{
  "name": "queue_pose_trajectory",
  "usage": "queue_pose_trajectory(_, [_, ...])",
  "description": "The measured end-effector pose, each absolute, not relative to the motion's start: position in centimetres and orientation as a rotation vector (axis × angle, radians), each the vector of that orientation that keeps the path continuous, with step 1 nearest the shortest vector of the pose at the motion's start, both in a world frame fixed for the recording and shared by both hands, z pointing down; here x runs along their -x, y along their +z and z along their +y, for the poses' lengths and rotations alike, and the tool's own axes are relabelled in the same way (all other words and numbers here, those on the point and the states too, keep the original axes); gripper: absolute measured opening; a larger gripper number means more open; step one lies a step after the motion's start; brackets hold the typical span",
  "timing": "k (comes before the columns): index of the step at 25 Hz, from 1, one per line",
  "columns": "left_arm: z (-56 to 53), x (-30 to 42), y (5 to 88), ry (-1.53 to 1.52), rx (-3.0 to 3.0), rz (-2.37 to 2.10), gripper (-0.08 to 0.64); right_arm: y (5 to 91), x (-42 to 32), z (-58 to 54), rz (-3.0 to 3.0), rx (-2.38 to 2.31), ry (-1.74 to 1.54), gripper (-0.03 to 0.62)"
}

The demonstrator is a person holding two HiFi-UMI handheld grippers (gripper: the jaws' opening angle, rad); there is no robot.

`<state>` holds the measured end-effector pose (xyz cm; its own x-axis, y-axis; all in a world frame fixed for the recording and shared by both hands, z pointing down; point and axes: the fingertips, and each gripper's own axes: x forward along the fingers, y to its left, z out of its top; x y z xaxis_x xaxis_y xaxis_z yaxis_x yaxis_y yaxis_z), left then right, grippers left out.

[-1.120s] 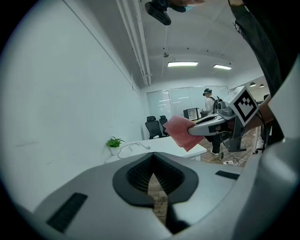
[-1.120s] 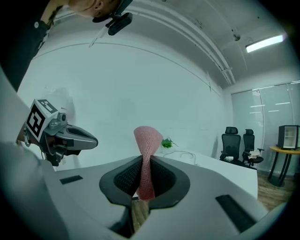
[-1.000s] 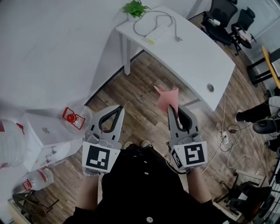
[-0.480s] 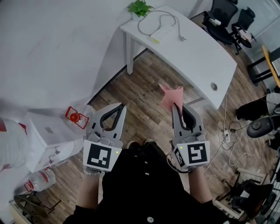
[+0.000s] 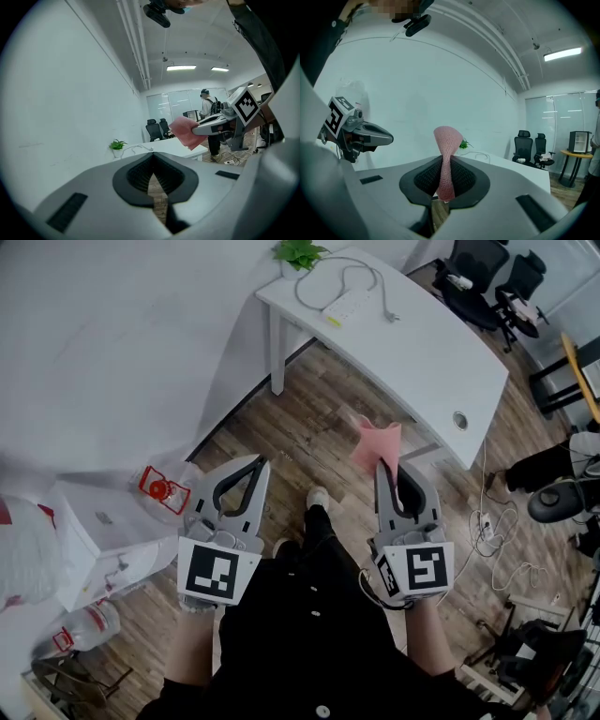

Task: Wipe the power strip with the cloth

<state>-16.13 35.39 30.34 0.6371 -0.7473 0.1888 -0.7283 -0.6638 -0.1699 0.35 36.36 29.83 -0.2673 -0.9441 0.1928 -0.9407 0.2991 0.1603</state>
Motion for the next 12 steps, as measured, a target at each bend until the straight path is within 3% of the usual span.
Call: queue_pose_trajectory(12, [30.6, 13.7, 30.8, -0.414, 2.756, 1.253, 0.012, 30.1, -2.0, 30.7, -2.365, -1.677, -0.039, 0.057])
